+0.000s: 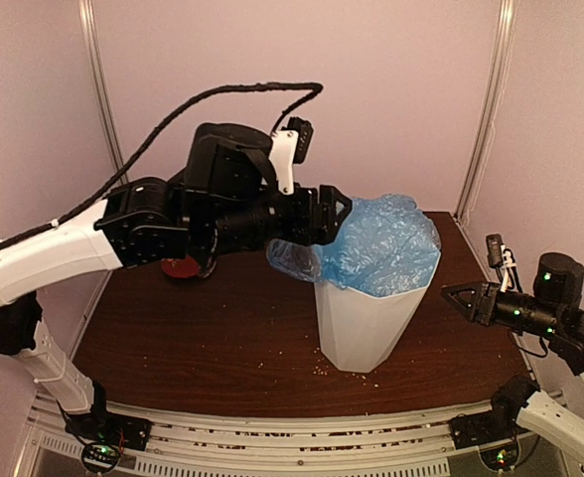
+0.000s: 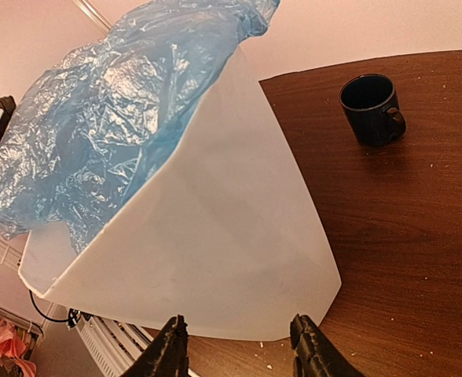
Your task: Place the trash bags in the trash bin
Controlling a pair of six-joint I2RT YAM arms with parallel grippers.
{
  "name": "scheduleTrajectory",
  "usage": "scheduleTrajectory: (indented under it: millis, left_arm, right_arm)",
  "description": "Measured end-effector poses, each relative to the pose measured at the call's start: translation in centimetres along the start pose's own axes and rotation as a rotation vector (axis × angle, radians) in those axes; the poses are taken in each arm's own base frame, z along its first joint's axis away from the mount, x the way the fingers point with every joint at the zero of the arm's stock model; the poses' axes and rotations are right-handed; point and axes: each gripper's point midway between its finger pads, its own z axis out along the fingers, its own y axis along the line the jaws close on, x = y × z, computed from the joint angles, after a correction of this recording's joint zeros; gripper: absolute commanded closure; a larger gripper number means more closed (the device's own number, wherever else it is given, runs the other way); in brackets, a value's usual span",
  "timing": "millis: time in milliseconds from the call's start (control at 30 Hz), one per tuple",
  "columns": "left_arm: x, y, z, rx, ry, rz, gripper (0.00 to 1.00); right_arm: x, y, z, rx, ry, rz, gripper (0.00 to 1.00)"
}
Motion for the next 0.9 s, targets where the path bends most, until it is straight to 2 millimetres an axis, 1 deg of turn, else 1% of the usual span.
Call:
scheduleTrajectory:
  millis: [67, 133, 167, 200, 267, 433, 500, 533, 633, 667, 733, 800, 900]
  left_arm:
    - [2.2, 0.4, 1.5, -0.029, 0.059, 0.01, 0.28]
    - [3.7, 0.8, 2.3, -0.045, 0.102, 0.01, 0.3]
    - [4.1, 1.0, 2.5, -0.049, 0.114, 0.007, 0.32]
    - [4.3, 1.2, 2.6, -0.052, 0.123, 0.001, 0.35]
    - [4.1, 1.7, 2.8, -0.058, 0.121, -0.012, 0.42]
    - [3.8, 1.7, 3.1, -0.038, 0.124, -0.029, 0.62]
    - [3.7, 1.2, 3.3, -0.015, 0.129, -0.034, 0.71]
    - [3.7, 0.9, 3.5, -0.005, 0.13, -0.035, 0.79]
    - [3.9, -0.2, 4.3, 0.035, 0.141, -0.043, 0.93]
    - [4.1, -0.4, 4.6, 0.044, 0.145, -0.04, 0.99]
    - [4.7, -1.1, 4.9, 0.068, 0.159, -0.036, 1.0]
    - [5.1, -2.2, 4.7, 0.104, 0.163, -0.014, 1.0]
    - [5.1, -5.0, 3.9, 0.18, 0.141, 0.024, 1.0]
  right_arm:
    - [0.0, 0.0, 0.0, 0.0, 0.0, 0.0, 0.54]
    - [0.0, 0.0, 0.0, 0.0, 0.0, 0.0, 0.54]
    - [0.0, 0.0, 0.0, 0.0, 0.0, 0.0, 0.54]
    - [0.0, 0.0, 0.0, 0.0, 0.0, 0.0, 0.54]
    - [0.0, 0.0, 0.0, 0.0, 0.0, 0.0, 0.54]
    - [0.0, 0.0, 0.0, 0.0, 0.0, 0.001, 0.54]
    - [0.0, 0.0, 0.0, 0.001, 0.0, 0.001, 0.54]
    - [0.0, 0.0, 0.0, 0.001, 0.0, 0.001, 0.54]
    - [0.0, 0.0, 0.0, 0.001, 0.0, 0.001, 0.54]
    - [0.0, 0.0, 0.0, 0.001, 0.0, 0.001, 0.54]
    - [0.0, 0.0, 0.0, 0.001, 0.0, 0.001, 0.54]
    - [0.0, 0.0, 0.0, 0.001, 0.0, 0.0, 0.54]
    - [0.0, 0.0, 0.0, 0.001, -0.001, 0.001, 0.54]
